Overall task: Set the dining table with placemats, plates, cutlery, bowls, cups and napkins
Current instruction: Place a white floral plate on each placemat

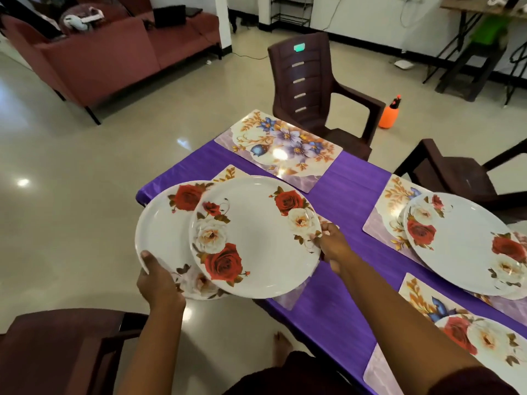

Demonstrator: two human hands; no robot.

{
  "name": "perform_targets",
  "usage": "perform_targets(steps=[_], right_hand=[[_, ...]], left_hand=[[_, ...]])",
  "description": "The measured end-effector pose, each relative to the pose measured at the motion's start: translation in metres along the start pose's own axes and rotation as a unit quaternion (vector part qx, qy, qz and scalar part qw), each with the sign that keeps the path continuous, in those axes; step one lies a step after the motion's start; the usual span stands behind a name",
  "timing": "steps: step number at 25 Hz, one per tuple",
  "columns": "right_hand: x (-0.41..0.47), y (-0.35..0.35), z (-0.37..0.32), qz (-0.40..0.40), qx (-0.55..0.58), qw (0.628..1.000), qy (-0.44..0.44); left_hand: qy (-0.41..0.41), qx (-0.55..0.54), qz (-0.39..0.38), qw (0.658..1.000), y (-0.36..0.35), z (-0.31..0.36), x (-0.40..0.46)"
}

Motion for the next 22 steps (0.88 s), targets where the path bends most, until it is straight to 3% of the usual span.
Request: perform_targets(steps=[5, 8, 16, 22], right_hand=[[0.035, -0.006, -0.001, 0.057, 0.071, 0.995, -0.027], [0.052, -0.01, 0.016, 0.102, 0.042, 0.993, -0.032], [0.023, -0.037, 0.051, 0.207, 0.077, 0.974, -0.057], [0.018, -0.051, 0.066, 0.194, 0.086, 0.975, -0.072]], left_hand=[[-0.01, -0.083, 0.173, 0.981, 0.026, 0.024, 0.045], [0.02, -0.142, 0.213, 0.966, 0.038, 0.04, 0.062], [0.004, -0.149, 0.107, 0.983, 0.009, 0.095, 0.112], [0.022, -0.113, 0.014, 0.993, -0.016, 0.102, 0.112]])
Point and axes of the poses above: each hand's wrist, its own x-axis towards the middle knuckle, its own y-axis out of the back of the hand, z = x × y, the point moved 5 cm from there along x, towards the middle knuckle, and after that the axes turned 1 degree about x, right-handed, at the moved point
